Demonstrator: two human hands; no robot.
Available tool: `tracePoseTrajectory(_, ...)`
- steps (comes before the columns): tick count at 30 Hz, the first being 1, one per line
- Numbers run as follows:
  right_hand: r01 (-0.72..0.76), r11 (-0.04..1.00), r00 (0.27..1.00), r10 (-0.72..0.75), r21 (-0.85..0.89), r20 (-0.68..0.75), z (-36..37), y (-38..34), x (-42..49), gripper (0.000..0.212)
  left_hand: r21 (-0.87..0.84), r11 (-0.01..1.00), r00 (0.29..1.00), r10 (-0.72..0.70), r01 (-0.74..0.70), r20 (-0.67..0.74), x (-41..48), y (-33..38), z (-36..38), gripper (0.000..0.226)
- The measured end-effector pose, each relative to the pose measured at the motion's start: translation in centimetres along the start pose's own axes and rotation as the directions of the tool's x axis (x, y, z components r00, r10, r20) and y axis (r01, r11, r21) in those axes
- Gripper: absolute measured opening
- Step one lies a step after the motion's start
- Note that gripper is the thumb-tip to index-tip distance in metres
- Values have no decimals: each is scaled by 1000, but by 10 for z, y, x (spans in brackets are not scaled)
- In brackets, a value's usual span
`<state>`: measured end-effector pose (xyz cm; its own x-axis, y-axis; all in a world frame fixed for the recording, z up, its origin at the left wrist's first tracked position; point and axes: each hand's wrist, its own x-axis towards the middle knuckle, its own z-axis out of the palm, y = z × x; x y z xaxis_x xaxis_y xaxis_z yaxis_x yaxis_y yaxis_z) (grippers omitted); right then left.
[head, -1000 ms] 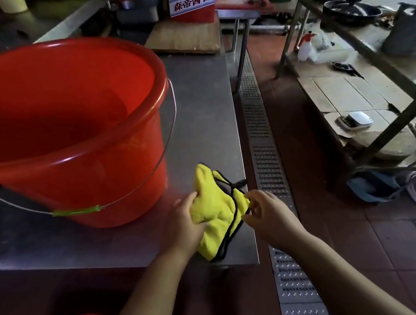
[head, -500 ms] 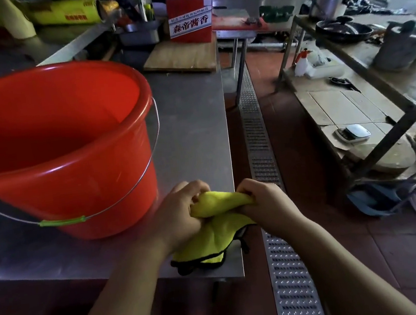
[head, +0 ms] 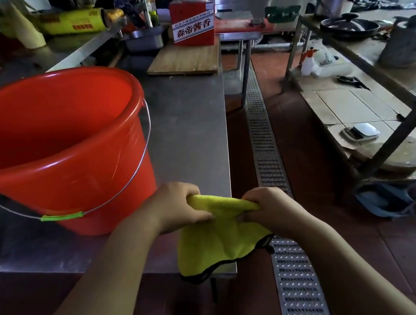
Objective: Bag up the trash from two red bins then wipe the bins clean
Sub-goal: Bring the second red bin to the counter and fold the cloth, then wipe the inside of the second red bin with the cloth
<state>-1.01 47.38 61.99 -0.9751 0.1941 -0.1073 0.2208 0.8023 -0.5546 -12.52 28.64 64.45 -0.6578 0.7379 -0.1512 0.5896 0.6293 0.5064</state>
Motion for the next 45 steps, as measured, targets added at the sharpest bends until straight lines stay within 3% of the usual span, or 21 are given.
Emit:
tracePoseTrajectory(7,42,999,996,-43,-8,-81,-13,16,-7,33,-151,967,965,175,-206,-196,0,27,-10,23)
tracePoseTrajectory(13,85,996,985,-82,14,-151,-47,8,-6,27,-96,916,890,348,-390,-293,0,50,-37,38)
tracePoseTrajectory(16,133,989,969,-118,56,-215,-62,1,-3,29,-73,941,877,279,-332,-391,1,59,-51,45)
tracePoseTrajectory(21,68,961,918,45,268,-394,-78,-16,9,43,-18,973,830,186,-230,-526,1,71,-73,50)
tracePoseTrajectory(25,38,942,925,93,333,-369,-94,-37,26,19,81,980,793,195,-181,-577,3,75,-88,34)
tracePoseTrajectory(28,50,904,923,120,425,-365,-104,-60,37,16,58,992,752,123,-112,-648,5,75,-99,29)
tracePoseTrajectory(31,66,804,918,183,591,-351,-107,-88,52,22,22,997,727,74,-80,-682,7,75,-111,27)
tracePoseTrajectory(33,103,644,927,215,758,-309,-111,-109,59,17,-16,996,729,56,-91,-682,9,75,-119,28)
tracePoseTrajectory(35,163,487,944,176,858,-279,-114,-128,64,16,-48,989,720,66,-137,-691,8,71,-128,32)
tracePoseTrajectory(37,258,433,944,76,863,-321,-117,-144,67,9,-122,967,723,80,-223,-687,7,65,-141,31)
tracePoseTrajectory(39,346,453,929,-45,822,-366,-116,-158,77,16,-242,918,749,83,-314,-657,4,56,-156,27)
tracePoseTrajectory(43,470,600,874,-216,648,-435,-106,-190,103,65,-400,807,786,122,-434,-606,-9,30,-185,32)
tracePoseTrajectory(45,556,574,826,-296,601,-481,-101,-206,116,66,-455,764,792,117,-457,-599,-18,11,-201,42)
